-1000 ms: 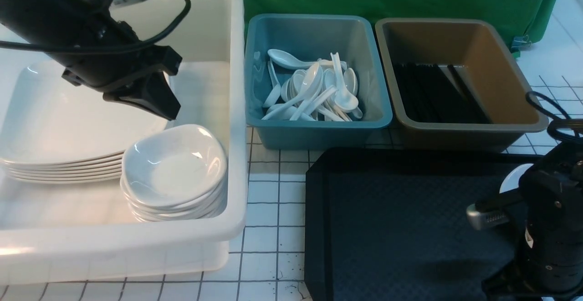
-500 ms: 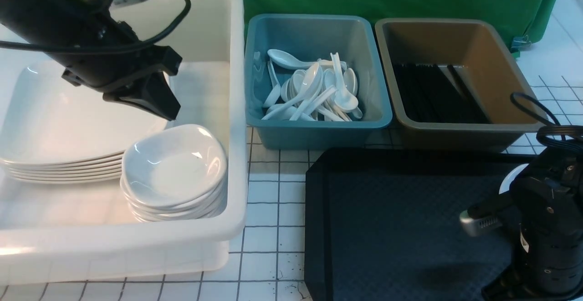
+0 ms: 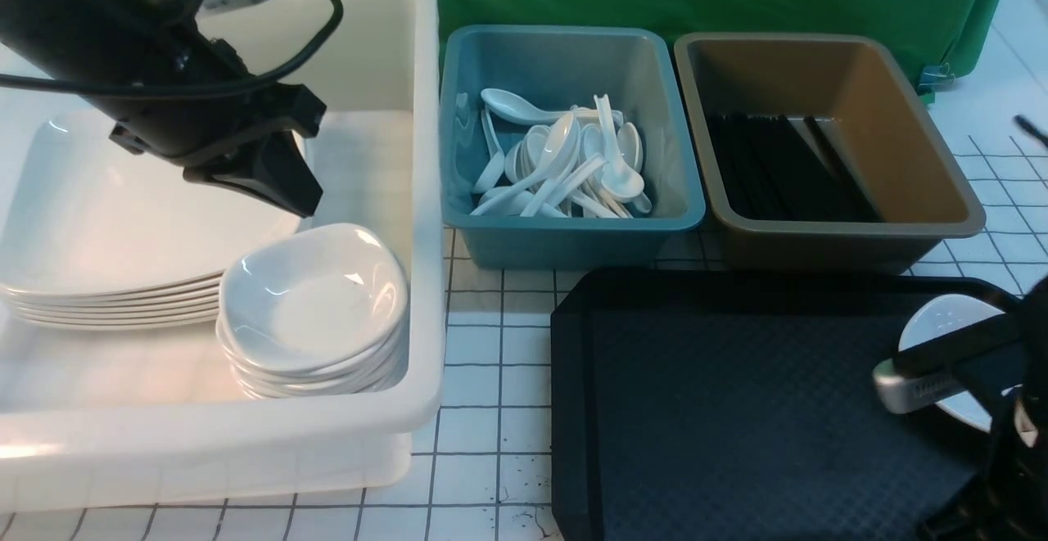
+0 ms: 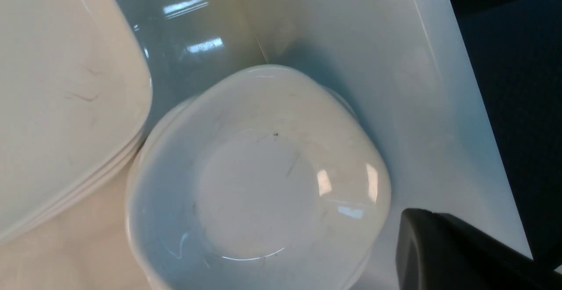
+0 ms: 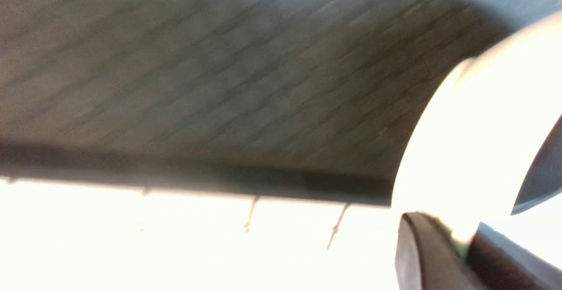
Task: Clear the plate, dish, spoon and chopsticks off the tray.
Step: Use the right arm to put the small plate into the large storage box on the left, then use the right arm to grab a small plate from the dinner plate, then use the right arm to put the small plate into the large storage box on the left
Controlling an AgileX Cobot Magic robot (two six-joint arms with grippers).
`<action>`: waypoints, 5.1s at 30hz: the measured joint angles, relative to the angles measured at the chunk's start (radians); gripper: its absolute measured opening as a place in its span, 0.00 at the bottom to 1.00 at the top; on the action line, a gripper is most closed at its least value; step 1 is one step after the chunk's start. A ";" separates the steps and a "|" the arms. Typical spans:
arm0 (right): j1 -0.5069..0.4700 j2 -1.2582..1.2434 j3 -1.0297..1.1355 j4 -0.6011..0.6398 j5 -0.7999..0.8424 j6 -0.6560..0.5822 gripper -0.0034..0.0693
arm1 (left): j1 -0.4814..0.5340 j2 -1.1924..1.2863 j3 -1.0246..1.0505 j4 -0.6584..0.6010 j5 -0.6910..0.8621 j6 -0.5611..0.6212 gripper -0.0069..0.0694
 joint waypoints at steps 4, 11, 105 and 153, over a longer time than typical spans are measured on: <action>0.000 -0.105 0.000 0.017 0.021 -0.017 0.11 | 0.000 0.000 0.000 0.000 -0.012 0.000 0.10; 0.000 -0.243 -0.141 0.135 0.044 -0.130 0.11 | 0.000 0.000 0.000 -0.001 -0.061 -0.033 0.10; -0.118 0.460 -0.356 -0.136 -0.154 -0.332 0.68 | 0.482 -0.018 0.000 -0.319 -0.011 0.090 0.10; 0.593 0.597 -1.030 0.086 -0.404 -0.664 0.10 | 0.482 -0.018 0.000 -0.310 -0.026 0.071 0.11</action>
